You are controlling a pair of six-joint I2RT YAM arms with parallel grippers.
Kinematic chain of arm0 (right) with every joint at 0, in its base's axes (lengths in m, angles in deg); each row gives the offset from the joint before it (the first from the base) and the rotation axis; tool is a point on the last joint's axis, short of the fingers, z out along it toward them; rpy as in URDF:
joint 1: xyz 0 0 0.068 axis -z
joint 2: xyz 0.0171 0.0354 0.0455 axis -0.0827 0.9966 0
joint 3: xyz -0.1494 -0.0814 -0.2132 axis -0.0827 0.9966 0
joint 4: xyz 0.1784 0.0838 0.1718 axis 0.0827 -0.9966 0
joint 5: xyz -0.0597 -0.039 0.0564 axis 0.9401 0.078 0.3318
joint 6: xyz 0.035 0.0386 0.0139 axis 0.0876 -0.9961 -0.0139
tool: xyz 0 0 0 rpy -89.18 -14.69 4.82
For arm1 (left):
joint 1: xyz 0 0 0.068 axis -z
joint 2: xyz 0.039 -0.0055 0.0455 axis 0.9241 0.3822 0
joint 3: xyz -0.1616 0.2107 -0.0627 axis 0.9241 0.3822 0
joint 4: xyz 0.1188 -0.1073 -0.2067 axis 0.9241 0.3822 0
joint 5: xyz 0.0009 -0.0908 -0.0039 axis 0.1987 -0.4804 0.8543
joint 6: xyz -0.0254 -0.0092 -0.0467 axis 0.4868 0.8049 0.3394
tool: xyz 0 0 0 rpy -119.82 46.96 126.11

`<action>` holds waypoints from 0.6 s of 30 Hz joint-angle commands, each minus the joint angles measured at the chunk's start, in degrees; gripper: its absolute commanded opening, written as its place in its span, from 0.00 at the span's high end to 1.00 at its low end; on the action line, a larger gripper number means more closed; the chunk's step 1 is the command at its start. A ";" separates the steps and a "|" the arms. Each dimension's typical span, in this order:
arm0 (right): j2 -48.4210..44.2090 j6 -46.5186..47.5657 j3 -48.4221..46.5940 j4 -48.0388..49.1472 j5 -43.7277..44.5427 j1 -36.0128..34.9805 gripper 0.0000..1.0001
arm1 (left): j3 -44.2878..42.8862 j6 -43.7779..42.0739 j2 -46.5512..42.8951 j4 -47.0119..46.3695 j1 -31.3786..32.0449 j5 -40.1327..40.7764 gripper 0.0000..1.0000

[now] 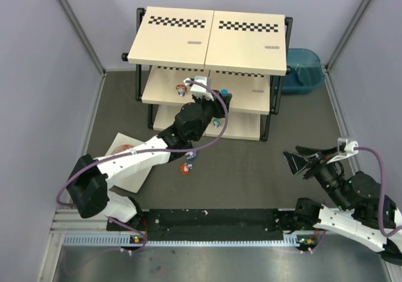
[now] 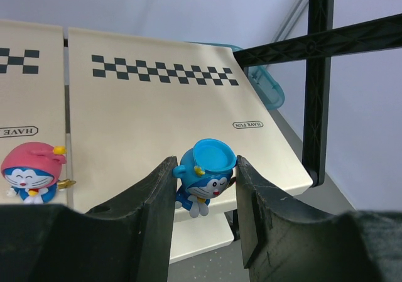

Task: Place and organize the plastic toys onto the shelf

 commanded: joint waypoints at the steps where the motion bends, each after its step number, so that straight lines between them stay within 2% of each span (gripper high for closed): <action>1: -1.45 1.25 0.37 -0.35 1.63 0.30 0.36 | -2.51 1.65 1.65 -6.18 -0.48 -0.94 1.00; 18: -3.91 0.98 1.43 -0.70 1.54 0.21 0.36 | -4.00 0.86 5.87 -7.41 -0.75 2.48 1.00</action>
